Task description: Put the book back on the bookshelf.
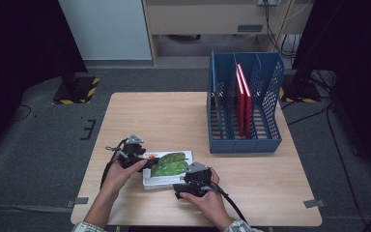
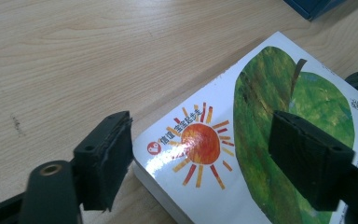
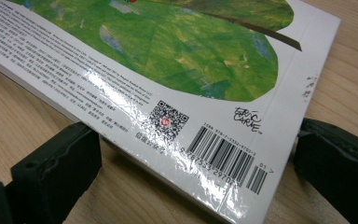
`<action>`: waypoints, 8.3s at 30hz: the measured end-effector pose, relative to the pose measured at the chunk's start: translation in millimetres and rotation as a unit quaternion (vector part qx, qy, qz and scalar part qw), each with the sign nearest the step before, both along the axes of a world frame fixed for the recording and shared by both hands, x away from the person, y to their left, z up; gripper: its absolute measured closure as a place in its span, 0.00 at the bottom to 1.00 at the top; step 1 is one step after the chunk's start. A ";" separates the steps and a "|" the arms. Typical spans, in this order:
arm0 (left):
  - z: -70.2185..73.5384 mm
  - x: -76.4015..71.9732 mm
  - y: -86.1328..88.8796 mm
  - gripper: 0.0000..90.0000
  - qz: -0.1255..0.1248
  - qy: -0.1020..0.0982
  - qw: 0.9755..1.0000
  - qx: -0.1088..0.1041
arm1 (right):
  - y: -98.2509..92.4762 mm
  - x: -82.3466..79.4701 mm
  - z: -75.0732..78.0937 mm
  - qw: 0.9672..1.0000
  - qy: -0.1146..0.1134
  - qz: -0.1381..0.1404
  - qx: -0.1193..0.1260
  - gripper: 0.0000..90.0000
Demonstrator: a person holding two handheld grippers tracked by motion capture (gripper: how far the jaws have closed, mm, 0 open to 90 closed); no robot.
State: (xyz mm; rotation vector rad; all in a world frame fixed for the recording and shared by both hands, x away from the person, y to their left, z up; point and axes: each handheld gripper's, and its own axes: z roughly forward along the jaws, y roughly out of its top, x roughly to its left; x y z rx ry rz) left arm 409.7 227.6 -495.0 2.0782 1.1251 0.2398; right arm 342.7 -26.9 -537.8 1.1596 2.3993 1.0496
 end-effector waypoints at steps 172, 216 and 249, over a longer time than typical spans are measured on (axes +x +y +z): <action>-3.7 -19.6 2.6 0.66 -0.079 -0.018 0.997 -0.004 | -38.3 37.6 37.6 0.998 0.004 0.033 0.062 0.10; 8.6 12.0 23.5 0.77 -0.011 -0.086 0.996 0.015 | -17.2 88.8 54.0 0.998 -0.027 0.021 0.055 0.38; 8.5 -53.7 22.9 0.52 -0.008 -0.084 0.996 -0.013 | -29.1 23.6 56.5 0.990 -0.061 0.101 0.076 0.45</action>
